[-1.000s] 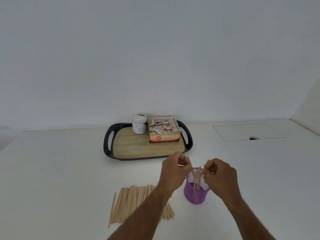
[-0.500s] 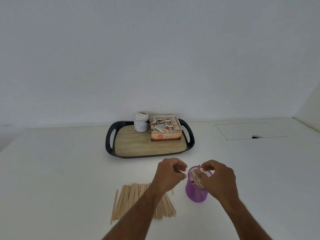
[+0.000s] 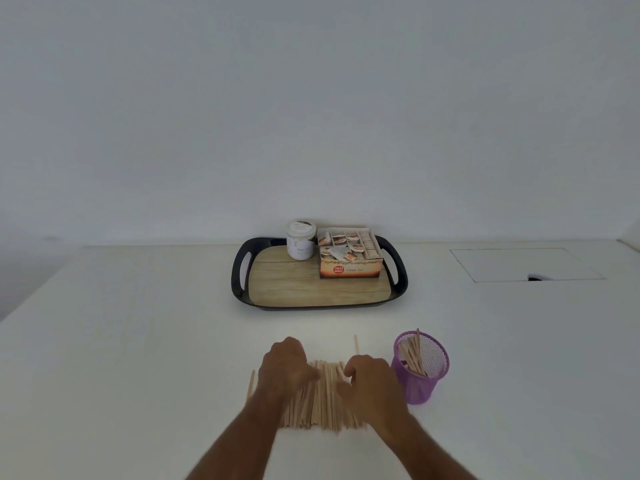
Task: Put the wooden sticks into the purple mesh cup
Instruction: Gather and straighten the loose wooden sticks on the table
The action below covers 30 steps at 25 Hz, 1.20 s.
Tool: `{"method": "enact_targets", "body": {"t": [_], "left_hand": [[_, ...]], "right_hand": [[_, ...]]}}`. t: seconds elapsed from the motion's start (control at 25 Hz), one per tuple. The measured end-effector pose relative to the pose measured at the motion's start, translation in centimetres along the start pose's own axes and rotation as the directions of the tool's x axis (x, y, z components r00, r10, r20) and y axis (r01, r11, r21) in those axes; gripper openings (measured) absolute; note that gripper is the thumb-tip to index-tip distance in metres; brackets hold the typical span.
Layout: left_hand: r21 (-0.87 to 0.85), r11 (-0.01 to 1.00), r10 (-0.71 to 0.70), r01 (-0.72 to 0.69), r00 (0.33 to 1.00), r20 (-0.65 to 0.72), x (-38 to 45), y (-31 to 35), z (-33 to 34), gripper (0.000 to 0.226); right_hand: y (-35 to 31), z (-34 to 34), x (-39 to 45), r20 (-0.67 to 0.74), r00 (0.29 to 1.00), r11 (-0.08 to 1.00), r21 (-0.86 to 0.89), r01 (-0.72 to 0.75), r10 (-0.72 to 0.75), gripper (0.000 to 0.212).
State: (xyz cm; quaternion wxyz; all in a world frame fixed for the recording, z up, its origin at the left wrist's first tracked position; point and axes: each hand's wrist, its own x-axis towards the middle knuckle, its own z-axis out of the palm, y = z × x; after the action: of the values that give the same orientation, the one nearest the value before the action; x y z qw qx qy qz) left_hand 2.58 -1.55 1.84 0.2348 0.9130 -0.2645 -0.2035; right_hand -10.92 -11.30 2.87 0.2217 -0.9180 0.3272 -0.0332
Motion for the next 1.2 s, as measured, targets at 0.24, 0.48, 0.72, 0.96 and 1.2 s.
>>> {"method": "enact_targets", "body": {"t": [0.24, 0.48, 0.72, 0.96, 1.2], "left_hand": [[0.087, 0.995, -0.048, 0.045, 0.998, 0.035, -0.2, -0.4, 0.9, 0.044], [0.094, 0.994, -0.065, 0.061, 0.997, 0.039, 0.6, -0.5, 0.9, 0.021], [-0.001, 0.997, -0.072, 0.072, 0.997, 0.032, 0.9, -1.0, 0.5, 0.002], [-0.15, 0.988, -0.054, 0.046, 0.997, -0.05, 0.8, 0.4, -0.9, 0.009], [-0.605, 0.795, 0.027, -0.048, 0.999, -0.044, -0.7, 4.3, -2.5, 0.018]], "right_hand": [[0.7, 2.5, 1.3, 0.087, 0.992, 0.995, -0.021, -0.094, 0.096, 0.036], [1.1, 2.2, 1.7, 0.058, 0.983, 0.981, 0.08, -0.178, 0.174, 0.013], [1.1, 1.6, 1.5, -0.031, 0.989, 0.98, 0.143, -0.139, 0.145, 0.019], [0.3, 0.6, 0.7, -0.123, 0.987, 0.96, 0.272, -0.066, 0.103, 0.009], [-0.4, -2.7, -0.1, -0.222, 0.961, 0.835, 0.549, -0.017, 0.165, 0.02]]}}
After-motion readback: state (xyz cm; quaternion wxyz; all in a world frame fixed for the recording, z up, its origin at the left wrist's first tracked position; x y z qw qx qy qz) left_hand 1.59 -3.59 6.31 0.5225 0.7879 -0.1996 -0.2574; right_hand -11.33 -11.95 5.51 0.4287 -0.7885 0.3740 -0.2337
